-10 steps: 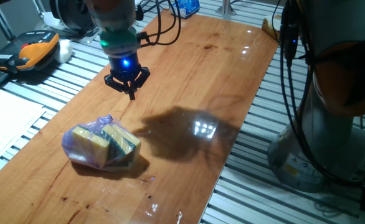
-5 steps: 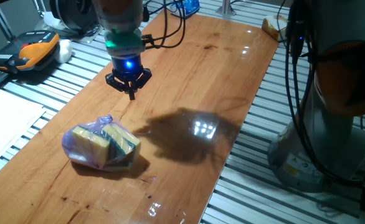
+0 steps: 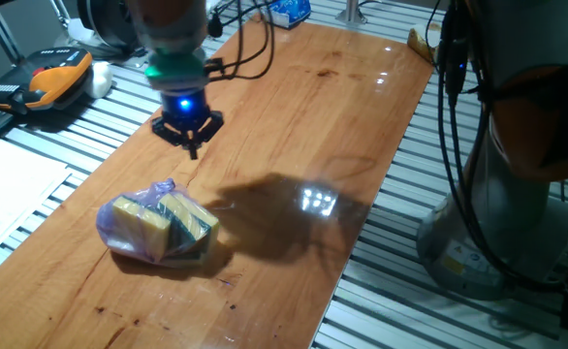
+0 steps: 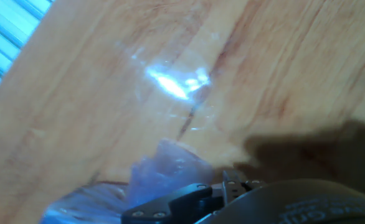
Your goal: Pick up a bag of things
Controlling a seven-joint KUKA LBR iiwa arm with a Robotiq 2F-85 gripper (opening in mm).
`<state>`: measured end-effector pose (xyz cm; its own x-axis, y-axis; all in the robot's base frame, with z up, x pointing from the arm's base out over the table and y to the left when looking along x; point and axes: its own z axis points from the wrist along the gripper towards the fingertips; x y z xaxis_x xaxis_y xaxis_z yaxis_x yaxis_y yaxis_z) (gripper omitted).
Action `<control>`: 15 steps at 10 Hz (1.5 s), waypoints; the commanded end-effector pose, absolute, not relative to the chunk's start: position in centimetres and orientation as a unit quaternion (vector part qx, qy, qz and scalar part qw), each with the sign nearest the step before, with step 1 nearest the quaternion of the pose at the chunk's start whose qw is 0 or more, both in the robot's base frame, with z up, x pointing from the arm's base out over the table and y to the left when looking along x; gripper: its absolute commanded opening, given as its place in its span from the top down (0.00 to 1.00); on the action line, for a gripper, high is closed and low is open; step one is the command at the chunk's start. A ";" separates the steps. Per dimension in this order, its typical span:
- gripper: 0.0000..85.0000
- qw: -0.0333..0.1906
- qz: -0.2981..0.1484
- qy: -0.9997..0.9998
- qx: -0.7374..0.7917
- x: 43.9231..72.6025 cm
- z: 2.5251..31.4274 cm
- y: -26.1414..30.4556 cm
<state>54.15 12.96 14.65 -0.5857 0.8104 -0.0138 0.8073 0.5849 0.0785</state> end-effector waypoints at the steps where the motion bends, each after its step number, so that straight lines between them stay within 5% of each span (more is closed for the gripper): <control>1: 1.00 0.022 0.037 0.885 0.464 54.7 14.3 13.2; 6: 1.00 0.033 0.060 0.863 0.500 54.9 14.2 13.9; 8: 0.60 0.034 0.041 0.864 0.500 55.0 14.2 14.4; 14: 0.60 0.046 0.035 0.857 0.513 55.0 14.0 15.5; 15: 0.40 0.049 0.035 0.853 0.519 55.0 13.8 15.9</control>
